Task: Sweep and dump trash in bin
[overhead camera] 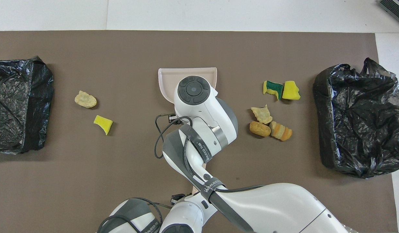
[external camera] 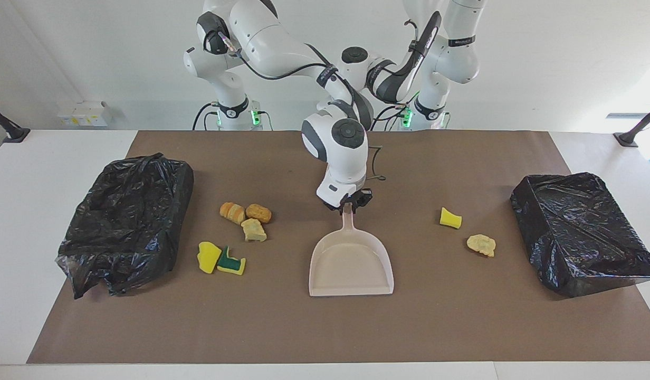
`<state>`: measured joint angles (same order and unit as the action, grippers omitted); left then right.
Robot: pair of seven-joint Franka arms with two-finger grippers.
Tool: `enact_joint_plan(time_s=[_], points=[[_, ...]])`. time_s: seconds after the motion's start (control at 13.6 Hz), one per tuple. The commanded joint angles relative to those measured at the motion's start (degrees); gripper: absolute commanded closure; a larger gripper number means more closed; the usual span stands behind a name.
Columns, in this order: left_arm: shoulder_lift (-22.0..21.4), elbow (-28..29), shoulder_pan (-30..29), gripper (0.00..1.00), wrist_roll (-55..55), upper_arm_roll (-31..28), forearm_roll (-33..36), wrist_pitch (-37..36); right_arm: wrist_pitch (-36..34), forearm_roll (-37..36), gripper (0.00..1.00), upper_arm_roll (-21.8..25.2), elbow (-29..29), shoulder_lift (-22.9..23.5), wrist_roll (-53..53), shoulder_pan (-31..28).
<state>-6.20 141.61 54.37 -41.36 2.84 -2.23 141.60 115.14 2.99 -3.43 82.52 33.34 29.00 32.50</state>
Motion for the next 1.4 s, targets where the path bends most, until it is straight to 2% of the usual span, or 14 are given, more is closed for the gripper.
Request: enact_joint_plan(time_s=[0.0, 0.22, 0.37, 0.59, 0.74, 0.96, 1.03, 1.32], points=[[-1.01, -0.01, 0.12, 1.00, -0.57, -0.38, -0.23, -3.43, 1.14, -0.70, 1.00, -0.53, 0.45, 0.23, -0.08, -1.12], [-1.88, -0.01, 0.12, 1.00, -0.57, -0.38, -0.23, -6.40, 0.44, -0.35, 1.00, -0.44, 0.19, -0.47, -2.26, -1.56], [-4.33, -0.01, 0.03, 1.00, -0.65, -0.64, -0.23, -11.84, 0.00, 0.44, 1.00, -0.53, 0.36, -2.31, -11.02, -2.97], [-8.73, -0.37, -4.18, 1.00, -0.65, -0.55, 0.38, -18.62, -0.53, 0.26, 1.00, -0.44, 0.80, -5.47, -15.61, -5.16], [-10.14, -0.63, -7.50, 1.00, -0.04, -0.56, 3.18, -22.14, -4.11, 0.18, 1.00, -0.44, 2.81, -9.68, -27.34, -7.61], [-8.66, -3.33, -15.49, 1.00, 1.36, -0.47, 6.96, -20.84, -11.32, 0.09, 1.00, -0.44, 6.85, -16.27, -45.64, -11.75], [-7.52, -4.40, -18.57, 1.00, 4.85, -0.47, 7.41, -20.75, -13.26, -0.17, 1.00, -0.35, 7.82, -17.51, -50.83, -12.20], [-1.02, -12.74, -31.58, 1.00, 19.45, -0.64, 7.50, -21.89, -11.53, -0.79, 1.00, -0.35, 15.03, -20.60, -76.48, -14.21]])
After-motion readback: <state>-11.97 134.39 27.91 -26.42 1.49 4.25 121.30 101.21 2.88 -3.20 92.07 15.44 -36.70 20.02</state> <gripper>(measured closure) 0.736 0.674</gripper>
